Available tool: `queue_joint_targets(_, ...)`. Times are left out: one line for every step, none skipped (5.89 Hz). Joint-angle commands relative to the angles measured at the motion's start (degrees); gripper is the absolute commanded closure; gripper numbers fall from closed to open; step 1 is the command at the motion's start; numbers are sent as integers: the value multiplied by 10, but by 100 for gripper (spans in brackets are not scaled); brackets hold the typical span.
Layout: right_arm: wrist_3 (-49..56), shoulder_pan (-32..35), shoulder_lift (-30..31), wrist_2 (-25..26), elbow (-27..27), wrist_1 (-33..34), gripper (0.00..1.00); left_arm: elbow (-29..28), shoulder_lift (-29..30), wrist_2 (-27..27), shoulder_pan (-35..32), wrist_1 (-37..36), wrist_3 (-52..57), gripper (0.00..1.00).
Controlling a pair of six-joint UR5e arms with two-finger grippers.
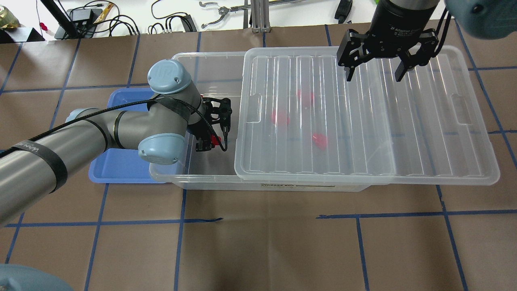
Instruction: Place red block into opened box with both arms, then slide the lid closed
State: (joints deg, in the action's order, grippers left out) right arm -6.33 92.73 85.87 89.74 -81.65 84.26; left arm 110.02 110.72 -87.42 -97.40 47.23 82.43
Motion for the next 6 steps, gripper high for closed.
queue_joint_targets(0,0,0,0,0,2,0,1,2,2,-2,-2,-4,3)
queue_joint_targets(0,0,1,1,0,-1,0,-7,-8,0,-2,2,-4,2)
queue_joint_targets(-1,0,1,1,0,-1,0,-22,-26,1,-5,10,-7,2)
queue_joint_targets(-2,0,2,1,0,0,0,-56,-63,1,-2,73,-7,2)
queue_joint_targets(-2,0,3,1,1,2,0,-106,-97,1,-2,196,-7,2)
queue_joint_targets(0,2,3,-6,1,0,0,-148,-113,-1,-2,278,-21,2)
